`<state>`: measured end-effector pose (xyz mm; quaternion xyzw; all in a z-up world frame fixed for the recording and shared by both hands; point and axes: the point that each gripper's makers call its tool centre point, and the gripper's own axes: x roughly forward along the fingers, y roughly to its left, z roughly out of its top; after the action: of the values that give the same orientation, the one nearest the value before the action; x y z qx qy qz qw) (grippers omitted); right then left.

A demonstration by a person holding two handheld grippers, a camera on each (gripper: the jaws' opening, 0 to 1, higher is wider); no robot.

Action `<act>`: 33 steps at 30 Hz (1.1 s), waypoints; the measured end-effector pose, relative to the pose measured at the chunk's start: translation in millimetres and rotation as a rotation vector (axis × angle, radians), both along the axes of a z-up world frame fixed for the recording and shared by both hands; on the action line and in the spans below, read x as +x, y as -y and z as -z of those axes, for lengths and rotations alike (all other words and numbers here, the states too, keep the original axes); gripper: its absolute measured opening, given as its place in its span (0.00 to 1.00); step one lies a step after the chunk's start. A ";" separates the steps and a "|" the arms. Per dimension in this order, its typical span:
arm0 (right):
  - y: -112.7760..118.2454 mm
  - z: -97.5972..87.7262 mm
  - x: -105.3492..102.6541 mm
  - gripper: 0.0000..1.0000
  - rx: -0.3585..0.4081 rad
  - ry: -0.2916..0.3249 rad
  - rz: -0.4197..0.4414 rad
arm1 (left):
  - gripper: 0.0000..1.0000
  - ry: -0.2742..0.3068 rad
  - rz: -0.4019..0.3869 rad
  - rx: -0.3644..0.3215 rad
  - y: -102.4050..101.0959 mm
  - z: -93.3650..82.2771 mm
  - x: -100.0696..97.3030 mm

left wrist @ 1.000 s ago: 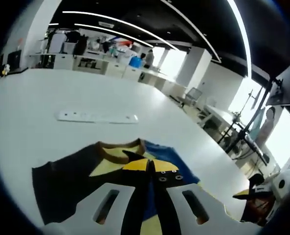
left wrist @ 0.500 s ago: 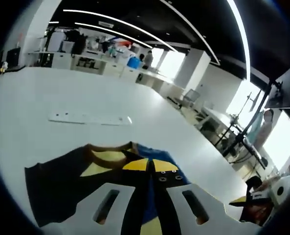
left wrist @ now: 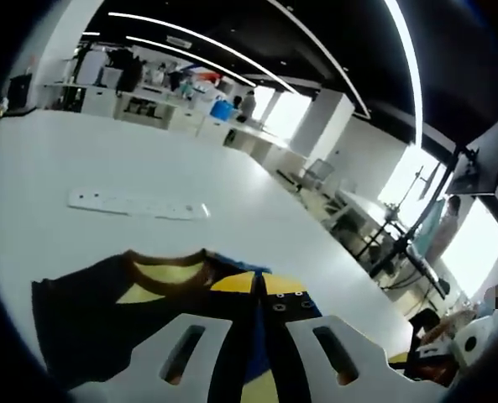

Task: Fold the garment on the visible template until the final outline fits inside the template.

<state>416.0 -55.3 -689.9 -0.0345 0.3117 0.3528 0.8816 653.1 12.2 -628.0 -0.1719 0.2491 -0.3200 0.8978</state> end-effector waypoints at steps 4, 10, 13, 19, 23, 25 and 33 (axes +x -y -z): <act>0.0 -0.1 0.5 0.97 0.003 0.000 0.004 | 0.00 0.011 0.021 -0.013 11.3 -4.4 -0.1; 3.6 2.3 0.1 0.97 0.000 -0.006 0.012 | 0.00 0.016 0.041 -0.035 22.9 -7.8 -0.8; 4.0 4.2 0.2 0.97 -0.001 -0.013 0.015 | 0.00 0.013 0.046 -0.047 27.8 -8.1 -1.3; 0.4 3.0 2.1 0.97 0.002 -0.010 0.004 | 0.00 0.026 0.080 -0.062 42.3 -8.6 -3.0; 0.1 4.0 2.5 0.97 0.002 -0.011 0.002 | 0.00 0.035 0.112 -0.064 52.4 -7.3 -6.6; 0.5 4.8 2.0 0.97 0.001 -0.014 0.003 | 0.00 0.034 0.129 -0.063 57.9 -4.6 -8.6; 7.7 7.6 -0.1 0.98 0.001 -0.023 0.025 | 0.00 0.003 0.177 -0.039 78.3 18.7 -16.0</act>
<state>415.9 -63.0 -697.5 -0.0261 0.3219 0.3425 0.8823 637.2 -66.1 -646.7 -0.1661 0.2555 -0.4029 0.8630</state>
